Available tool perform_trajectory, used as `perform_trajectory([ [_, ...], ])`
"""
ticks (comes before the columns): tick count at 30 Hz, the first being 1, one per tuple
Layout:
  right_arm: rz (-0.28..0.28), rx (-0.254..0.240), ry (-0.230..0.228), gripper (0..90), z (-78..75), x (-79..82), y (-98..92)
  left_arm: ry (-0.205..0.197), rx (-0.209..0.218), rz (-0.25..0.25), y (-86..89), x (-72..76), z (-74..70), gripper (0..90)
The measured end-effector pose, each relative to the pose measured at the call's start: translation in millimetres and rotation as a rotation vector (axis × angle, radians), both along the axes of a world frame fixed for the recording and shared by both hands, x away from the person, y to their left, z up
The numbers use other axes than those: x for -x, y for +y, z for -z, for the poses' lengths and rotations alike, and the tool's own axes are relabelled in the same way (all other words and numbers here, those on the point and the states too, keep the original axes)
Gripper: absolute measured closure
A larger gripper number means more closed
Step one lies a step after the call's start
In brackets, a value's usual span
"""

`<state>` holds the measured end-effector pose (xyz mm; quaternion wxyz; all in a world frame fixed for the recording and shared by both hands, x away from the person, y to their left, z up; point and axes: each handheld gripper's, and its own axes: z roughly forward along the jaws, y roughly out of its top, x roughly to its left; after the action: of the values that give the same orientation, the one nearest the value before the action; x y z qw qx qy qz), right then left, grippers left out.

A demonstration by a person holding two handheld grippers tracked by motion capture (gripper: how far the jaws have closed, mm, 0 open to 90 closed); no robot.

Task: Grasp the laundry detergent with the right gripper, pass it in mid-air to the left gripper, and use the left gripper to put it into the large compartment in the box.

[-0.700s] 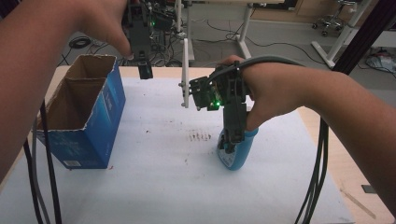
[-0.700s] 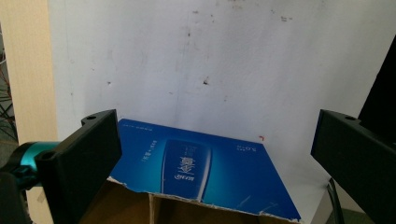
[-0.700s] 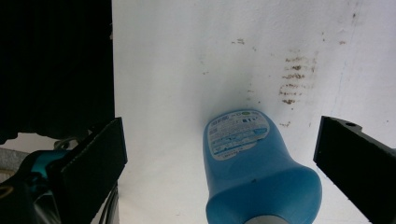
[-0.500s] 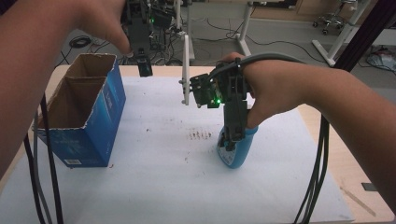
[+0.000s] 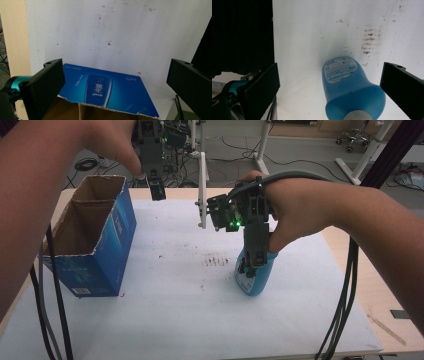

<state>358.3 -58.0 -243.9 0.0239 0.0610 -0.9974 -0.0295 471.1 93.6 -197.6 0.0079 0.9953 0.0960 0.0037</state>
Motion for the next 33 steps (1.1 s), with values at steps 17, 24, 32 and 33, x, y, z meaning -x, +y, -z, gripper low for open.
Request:
perform_trajectory([
  [17, 0.016, -0.038, 0.004, 1.8, 0.3, 8.1, -1.3, -0.006, -0.003, -0.013, 2.4, 3.7, -1.6, 1.7],
  [24, 0.021, -0.046, 0.005, 1.8, -0.8, 8.8, -0.5, -0.008, 0.0, -0.01, 4.3, 6.2, -2.0, 1.7],
  [32, 0.049, -0.066, -0.01, 1.8, -4.1, 3.6, 1.9, -0.008, 0.002, -0.01, 6.2, 6.7, -2.6, 1.7],
  [33, 0.077, -0.077, -0.016, 1.9, -5.2, -0.6, -0.6, -0.009, 0.003, -0.012, 6.3, 6.8, -2.8, 1.7],
])
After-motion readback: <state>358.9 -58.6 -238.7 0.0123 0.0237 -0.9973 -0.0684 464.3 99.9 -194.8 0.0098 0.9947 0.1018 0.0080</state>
